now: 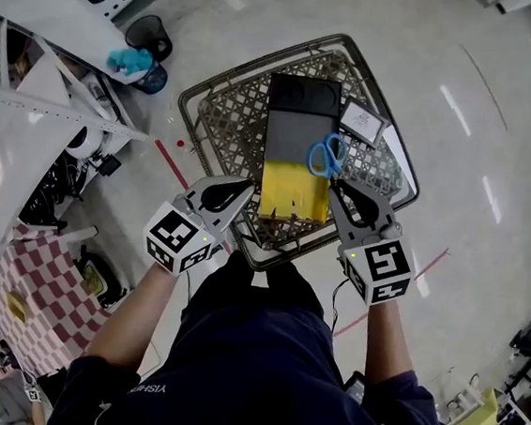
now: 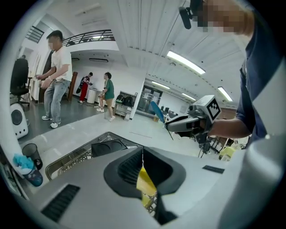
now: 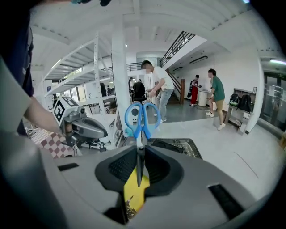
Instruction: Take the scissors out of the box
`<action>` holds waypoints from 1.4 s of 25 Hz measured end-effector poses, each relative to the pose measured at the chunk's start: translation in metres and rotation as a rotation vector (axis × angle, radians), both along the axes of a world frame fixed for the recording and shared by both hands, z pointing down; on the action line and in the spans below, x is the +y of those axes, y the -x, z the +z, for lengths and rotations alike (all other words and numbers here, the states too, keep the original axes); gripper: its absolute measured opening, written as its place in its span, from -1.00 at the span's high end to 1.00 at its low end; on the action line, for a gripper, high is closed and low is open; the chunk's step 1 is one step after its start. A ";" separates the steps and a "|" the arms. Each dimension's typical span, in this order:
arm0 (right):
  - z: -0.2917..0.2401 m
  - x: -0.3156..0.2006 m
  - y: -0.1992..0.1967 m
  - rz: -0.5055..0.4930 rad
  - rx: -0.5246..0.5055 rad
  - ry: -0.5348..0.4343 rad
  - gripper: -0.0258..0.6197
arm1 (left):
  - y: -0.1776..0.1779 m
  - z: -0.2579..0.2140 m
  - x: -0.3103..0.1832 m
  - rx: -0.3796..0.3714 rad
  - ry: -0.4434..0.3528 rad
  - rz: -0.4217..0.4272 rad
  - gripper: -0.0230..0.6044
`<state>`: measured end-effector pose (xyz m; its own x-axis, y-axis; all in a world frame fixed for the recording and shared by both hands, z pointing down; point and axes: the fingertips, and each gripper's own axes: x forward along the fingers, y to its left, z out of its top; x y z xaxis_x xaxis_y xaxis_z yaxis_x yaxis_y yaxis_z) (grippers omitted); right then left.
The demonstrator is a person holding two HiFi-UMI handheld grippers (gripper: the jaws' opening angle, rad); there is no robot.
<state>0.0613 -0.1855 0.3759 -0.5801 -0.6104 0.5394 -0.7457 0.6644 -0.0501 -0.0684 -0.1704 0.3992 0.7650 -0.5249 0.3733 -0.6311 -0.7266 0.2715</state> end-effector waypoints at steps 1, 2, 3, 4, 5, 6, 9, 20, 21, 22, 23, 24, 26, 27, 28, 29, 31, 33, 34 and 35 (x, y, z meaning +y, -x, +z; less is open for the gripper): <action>-0.004 0.001 -0.001 0.002 -0.009 -0.002 0.70 | -0.001 -0.002 -0.001 0.001 -0.002 -0.001 0.84; -0.007 0.002 -0.002 0.004 -0.015 -0.001 0.70 | -0.002 -0.004 -0.002 0.002 -0.005 -0.001 0.84; -0.011 0.003 -0.004 0.005 -0.019 -0.001 0.70 | -0.003 -0.006 -0.002 0.004 -0.007 -0.001 0.84; -0.014 0.003 -0.005 0.008 -0.024 -0.006 0.70 | -0.004 -0.008 -0.003 0.007 -0.010 0.000 0.84; -0.018 0.002 -0.005 0.010 -0.029 -0.014 0.70 | -0.005 -0.010 -0.003 0.008 -0.013 0.001 0.84; -0.022 0.002 -0.006 0.012 -0.036 -0.026 0.70 | -0.007 -0.012 -0.004 0.008 -0.016 0.001 0.84; -0.028 0.002 -0.011 0.017 -0.054 -0.043 0.70 | -0.012 -0.017 -0.004 0.009 -0.030 0.002 0.84; -0.040 0.011 -0.018 0.018 -0.082 -0.059 0.70 | -0.027 -0.030 0.002 0.018 -0.046 0.012 0.84; -0.040 0.011 -0.019 0.019 -0.081 -0.058 0.70 | -0.028 -0.030 0.003 0.019 -0.047 0.013 0.84; -0.039 0.012 -0.019 0.019 -0.080 -0.058 0.70 | -0.029 -0.030 0.004 0.019 -0.047 0.013 0.84; -0.039 0.013 -0.019 0.018 -0.080 -0.059 0.70 | -0.029 -0.030 0.004 0.018 -0.047 0.014 0.84; -0.039 0.014 -0.019 0.016 -0.079 -0.060 0.70 | -0.029 -0.029 0.005 0.017 -0.047 0.014 0.84; -0.038 0.014 -0.019 0.013 -0.079 -0.063 0.70 | -0.029 -0.029 0.005 0.017 -0.047 0.012 0.84; -0.038 0.014 -0.020 0.012 -0.079 -0.064 0.70 | -0.029 -0.029 0.005 0.018 -0.048 0.011 0.84; -0.039 0.014 -0.020 0.012 -0.080 -0.064 0.70 | -0.029 -0.030 0.005 0.019 -0.049 0.011 0.84; -0.039 0.014 -0.020 0.013 -0.078 -0.065 0.70 | -0.029 -0.030 0.006 0.020 -0.050 0.011 0.84; -0.040 0.015 -0.021 0.017 -0.072 -0.066 0.70 | -0.029 -0.031 0.006 0.021 -0.049 0.011 0.84; -0.041 0.015 -0.021 0.017 -0.067 -0.067 0.70 | -0.029 -0.031 0.007 0.020 -0.049 0.011 0.84; -0.041 0.015 -0.021 0.017 -0.066 -0.067 0.70 | -0.029 -0.031 0.007 0.020 -0.049 0.012 0.84; -0.041 0.015 -0.021 0.015 -0.066 -0.066 0.70 | -0.029 -0.031 0.007 0.020 -0.050 0.012 0.84</action>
<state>0.0820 -0.1701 0.3351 -0.6033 -0.6525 0.4585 -0.7523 0.6564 -0.0557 -0.0394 -0.1634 0.3677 0.7786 -0.5331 0.3311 -0.6168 -0.7472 0.2473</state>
